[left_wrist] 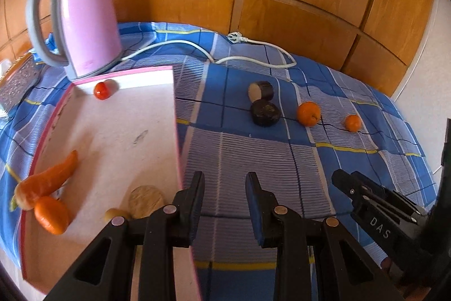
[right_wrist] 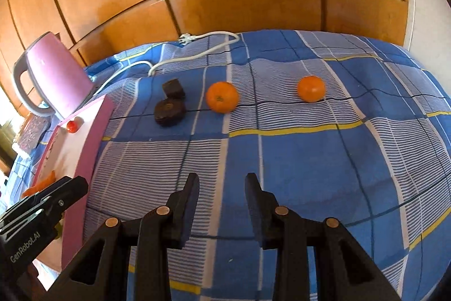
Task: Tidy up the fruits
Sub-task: 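Withdraw both grippers from the tray toward the remaining items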
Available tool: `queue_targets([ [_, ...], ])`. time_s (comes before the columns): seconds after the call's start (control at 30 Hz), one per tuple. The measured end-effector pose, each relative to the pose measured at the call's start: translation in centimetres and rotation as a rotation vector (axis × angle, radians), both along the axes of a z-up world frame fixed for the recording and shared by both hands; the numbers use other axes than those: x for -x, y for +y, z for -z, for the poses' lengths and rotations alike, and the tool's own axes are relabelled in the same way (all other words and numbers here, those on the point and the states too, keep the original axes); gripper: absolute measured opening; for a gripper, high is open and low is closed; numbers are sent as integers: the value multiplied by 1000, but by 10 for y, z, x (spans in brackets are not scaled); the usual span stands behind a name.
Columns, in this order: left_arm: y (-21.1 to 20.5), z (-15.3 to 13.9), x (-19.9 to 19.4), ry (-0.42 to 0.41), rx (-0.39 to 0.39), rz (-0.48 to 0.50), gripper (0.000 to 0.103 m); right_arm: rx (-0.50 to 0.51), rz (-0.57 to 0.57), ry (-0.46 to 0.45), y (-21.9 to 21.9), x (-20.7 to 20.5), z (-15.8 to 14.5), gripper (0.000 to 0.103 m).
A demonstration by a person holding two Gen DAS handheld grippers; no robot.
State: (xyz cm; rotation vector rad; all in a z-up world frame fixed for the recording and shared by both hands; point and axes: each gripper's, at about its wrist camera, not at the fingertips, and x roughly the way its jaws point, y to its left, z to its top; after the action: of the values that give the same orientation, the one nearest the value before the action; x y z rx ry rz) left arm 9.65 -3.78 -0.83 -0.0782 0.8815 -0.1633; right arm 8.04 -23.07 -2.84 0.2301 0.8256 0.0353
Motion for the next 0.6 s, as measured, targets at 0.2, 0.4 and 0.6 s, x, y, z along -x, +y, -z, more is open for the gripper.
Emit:
queue_targets([
  [0.2, -16, 6, -21, 19, 2, 22, 37, -5, 14, 20, -11, -13, 5, 34],
  [0.4, -32, 12, -42, 38, 14, 44, 37, -5, 17, 41, -20, -26, 11, 34],
  [0.6, -44, 15, -66, 37, 42, 51, 51, -1, -12, 43, -21, -44, 13, 34],
])
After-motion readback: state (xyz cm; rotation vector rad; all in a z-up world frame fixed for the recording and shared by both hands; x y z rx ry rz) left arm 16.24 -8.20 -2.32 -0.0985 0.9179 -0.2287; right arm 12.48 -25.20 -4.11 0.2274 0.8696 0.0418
